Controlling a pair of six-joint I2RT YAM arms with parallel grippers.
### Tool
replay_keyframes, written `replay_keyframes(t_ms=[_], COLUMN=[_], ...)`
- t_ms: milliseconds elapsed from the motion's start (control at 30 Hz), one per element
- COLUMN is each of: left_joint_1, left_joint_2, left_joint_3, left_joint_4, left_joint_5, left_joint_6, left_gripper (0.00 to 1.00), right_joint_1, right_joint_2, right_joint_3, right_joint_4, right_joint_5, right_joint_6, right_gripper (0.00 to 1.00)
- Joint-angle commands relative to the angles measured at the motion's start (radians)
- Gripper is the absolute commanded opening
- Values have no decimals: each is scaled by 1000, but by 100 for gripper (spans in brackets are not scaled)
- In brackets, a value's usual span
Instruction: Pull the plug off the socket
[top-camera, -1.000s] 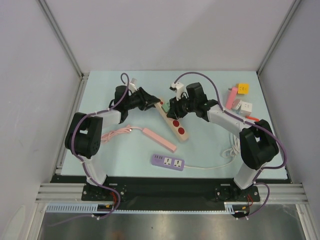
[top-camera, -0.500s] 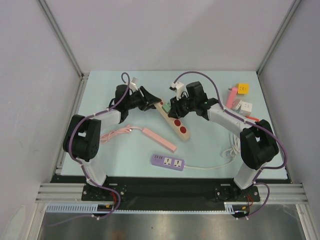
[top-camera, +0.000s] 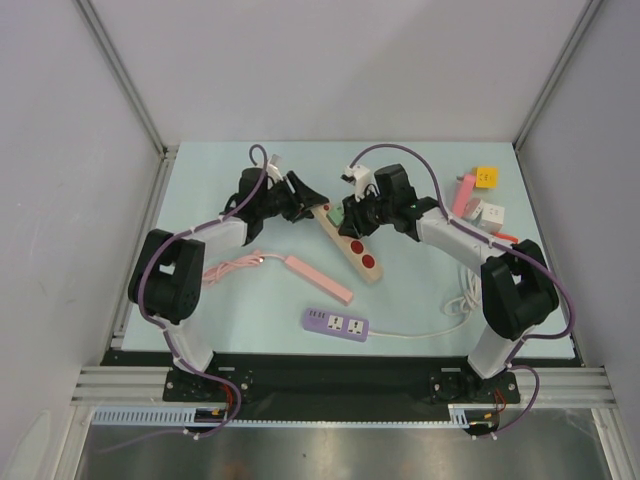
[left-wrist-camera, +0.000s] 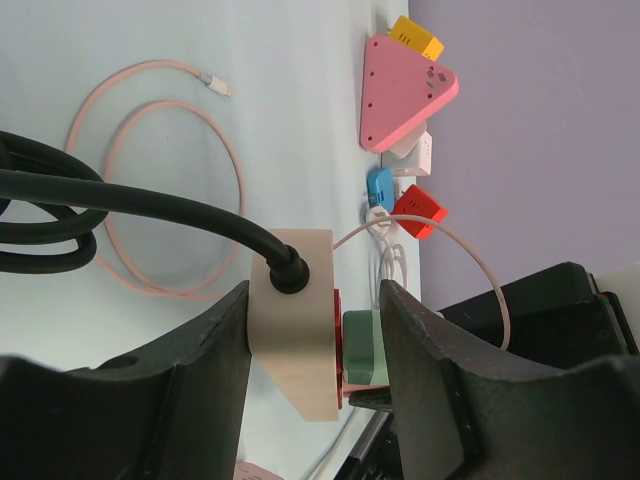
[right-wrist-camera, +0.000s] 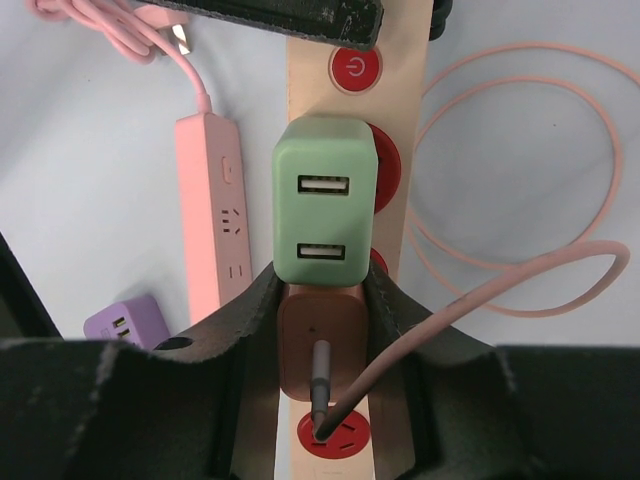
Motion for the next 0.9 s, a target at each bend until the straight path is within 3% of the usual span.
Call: replay_keyframes(t_ms=[0,267,367,500,567,633,667,700,767,867], left_joint_1=[-42,-69,-80,-91,-95,-97,-97,-97,-97,-97], left_joint_2=[-38,-18,-10,0,8,2,-6,-13,-36,-41], left_joint_3=[51,58,71,86,89,87,87,91,97,91], left_joint_4=[52,68,66,69,75,55,36,3,-98,-118], left_joint_5=[4,-9,-12,-12,-10,-35,-59,-93,-200,-246], left_joint_6=[-16,-40,-43,-48,-51,-46,-27,-8,39,69], left_gripper=[56,54,49,29,12,0,0,0,0,0], right_joint_1=[11,-15,-18,-23,-25,-20,-12,21,49,75], right_joint_2=[-60,-57,-57,-55,-57,-63,-69,-78,-110,-129], right_joint_3=[8,-1,-7,-18,-22,-18,-13,-13,-27,-27], right_joint_4=[101,152,158,167,173,158,123,110,106,90], right_joint_5=[-88,-170,-170,-171,-179,-109,-40,143,290,333], right_joint_6=[27,91,96,101,108,84,78,46,0,-19], right_gripper=[0,0,0,0,0,0,0,0,0,0])
